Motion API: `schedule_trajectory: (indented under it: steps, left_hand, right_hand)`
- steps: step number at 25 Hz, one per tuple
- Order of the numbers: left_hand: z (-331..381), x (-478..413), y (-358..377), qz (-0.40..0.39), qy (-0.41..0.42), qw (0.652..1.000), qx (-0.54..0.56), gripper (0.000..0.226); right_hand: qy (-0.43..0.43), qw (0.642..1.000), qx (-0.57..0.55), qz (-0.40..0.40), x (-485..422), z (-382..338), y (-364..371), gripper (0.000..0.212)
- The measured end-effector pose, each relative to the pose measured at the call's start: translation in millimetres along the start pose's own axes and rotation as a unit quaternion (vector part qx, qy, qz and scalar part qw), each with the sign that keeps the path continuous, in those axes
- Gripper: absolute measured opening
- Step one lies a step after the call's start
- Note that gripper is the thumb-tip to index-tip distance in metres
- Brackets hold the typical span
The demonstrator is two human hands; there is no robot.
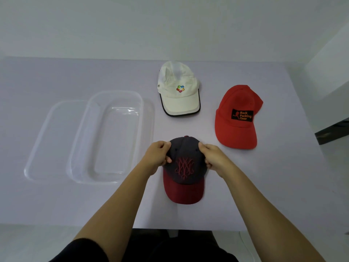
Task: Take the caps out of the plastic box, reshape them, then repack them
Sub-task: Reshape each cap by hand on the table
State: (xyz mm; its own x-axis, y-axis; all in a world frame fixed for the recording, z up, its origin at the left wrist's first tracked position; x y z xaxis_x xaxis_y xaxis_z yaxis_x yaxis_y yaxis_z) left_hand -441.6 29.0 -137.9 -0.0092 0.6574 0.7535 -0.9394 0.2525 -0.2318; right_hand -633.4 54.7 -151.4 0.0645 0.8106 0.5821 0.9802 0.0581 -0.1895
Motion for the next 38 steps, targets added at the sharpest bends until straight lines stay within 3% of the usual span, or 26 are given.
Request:
schedule_trajectory:
  steps: [3, 5, 10, 15, 22, 28, 32, 35, 38]
  left_hand:
    - [0.1, -3.9, -6.8, 0.052, 0.005, 0.997, -0.049, 0.035]
    - [-1.0, -5.3, -5.2, 0.047, -0.008, 0.998, -0.037, 0.030]
    - [-3.4, -8.0, -9.4, 0.064, 0.004, 0.997, -0.035, 0.026]
    - [-4.6, 1.6, -5.7, 0.034, 0.038, 0.998, -0.032, 0.024]
    - [-29.5, 30.4, -20.3, 0.155, 0.043, 0.987, 0.032, 0.028]
    - [-42.1, 23.0, -2.1, 0.027, 0.068, 0.995, 0.069, 0.024]
    - [-44.7, 11.4, 2.7, -0.020, 0.030, 0.997, 0.064, 0.027]
    - [-46.9, 8.0, 1.7, -0.049, -0.007, 0.989, 0.136, 0.025]
    - [-51.3, 5.5, -0.9, -0.035, -0.005, 0.989, 0.143, 0.027]
  right_hand:
    - [-0.045, 0.996, 0.063, 0.052, -5.8, -5.0, -8.4, 0.036]
    - [-0.059, 0.991, 0.092, 0.080, -9.3, -4.9, -9.6, 0.036]
    - [-0.075, 0.982, 0.151, 0.088, -13.2, 0.4, -16.3, 0.042]
    - [-0.044, 0.991, 0.117, 0.040, -10.3, 12.8, -12.6, 0.045]
    - [-0.019, 0.999, 0.011, 0.043, 13.3, 25.5, -24.4, 0.036]
    - [-0.067, 0.998, -0.008, -0.014, 18.7, 35.9, -7.8, 0.018]
    - [-0.095, 0.994, -0.045, -0.011, 16.1, 37.1, 1.5, 0.014]
    - [-0.099, 0.992, -0.075, -0.009, 15.9, 37.8, 1.7, 0.015]
    - [-0.090, 0.992, -0.086, -0.011, 15.1, 40.4, -2.4, 0.019]
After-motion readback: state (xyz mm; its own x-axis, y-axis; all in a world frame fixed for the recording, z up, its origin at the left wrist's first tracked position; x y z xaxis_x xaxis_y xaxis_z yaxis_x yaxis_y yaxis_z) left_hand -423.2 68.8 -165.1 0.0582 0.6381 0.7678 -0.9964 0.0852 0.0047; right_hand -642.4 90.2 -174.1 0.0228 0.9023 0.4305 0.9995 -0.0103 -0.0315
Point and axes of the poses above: each hand's wrist, its own x-axis away from the middle knuckle, its own y-axis out of the palm, z = x × y, the point moved 6 cm from there along -x, towards the middle knuckle, and after that the axes turned 9 degrees about -y, right-handed, at the moved point
